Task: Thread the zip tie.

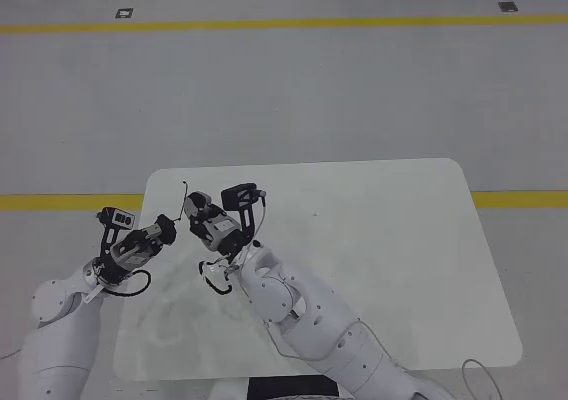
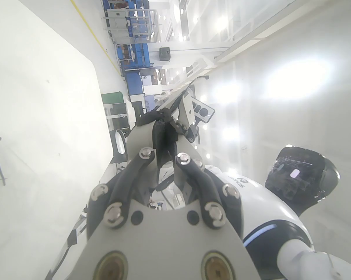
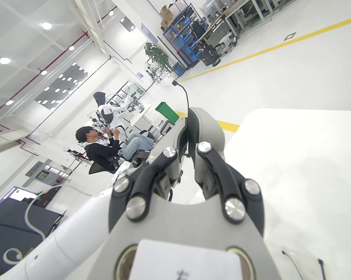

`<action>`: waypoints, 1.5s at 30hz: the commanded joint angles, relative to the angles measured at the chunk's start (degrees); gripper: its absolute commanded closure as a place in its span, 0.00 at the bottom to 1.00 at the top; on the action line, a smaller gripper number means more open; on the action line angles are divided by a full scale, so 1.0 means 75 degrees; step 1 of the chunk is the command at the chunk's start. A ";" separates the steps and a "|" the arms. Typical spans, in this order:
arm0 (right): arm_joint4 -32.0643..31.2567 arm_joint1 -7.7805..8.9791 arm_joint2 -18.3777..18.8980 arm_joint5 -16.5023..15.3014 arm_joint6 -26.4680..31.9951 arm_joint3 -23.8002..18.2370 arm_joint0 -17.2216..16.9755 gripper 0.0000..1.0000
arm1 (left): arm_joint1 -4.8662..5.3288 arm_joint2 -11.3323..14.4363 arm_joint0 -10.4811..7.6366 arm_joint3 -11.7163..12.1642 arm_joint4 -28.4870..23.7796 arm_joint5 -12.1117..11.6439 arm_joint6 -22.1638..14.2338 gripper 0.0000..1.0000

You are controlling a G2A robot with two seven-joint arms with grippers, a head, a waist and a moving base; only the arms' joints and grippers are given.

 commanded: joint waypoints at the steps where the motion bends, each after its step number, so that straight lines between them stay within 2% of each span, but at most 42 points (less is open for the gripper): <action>1: 0.0015 -0.0006 -0.0002 -0.0003 0.0015 0.0025 0.0008 1.00 | 0.0000 0.0000 0.0000 0.0000 0.0000 0.0000 0.0000 1.00; 15: 0.0047 -0.0037 -0.0007 -0.0044 0.0034 0.0162 0.0043 1.00 | 0.0000 0.0000 0.0000 0.0000 0.0000 0.0000 0.0000 1.00; 25: -0.0099 -0.0004 0.0089 -0.0185 -0.0144 0.0013 -0.0056 1.00 | 0.0000 0.0000 0.0000 0.0000 0.0000 0.0000 0.0000 1.00; 33: -0.0124 0.0028 0.0179 -0.0249 0.0012 -0.0086 -0.0087 1.00 | 0.0000 0.0000 0.0000 0.0000 0.0000 0.0000 0.0000 1.00; 45: 0.0015 0.0014 0.0203 -0.0323 0.0166 0.0053 0.0023 1.00 | 0.0000 0.0000 0.0000 0.0000 0.0000 0.0000 0.0000 1.00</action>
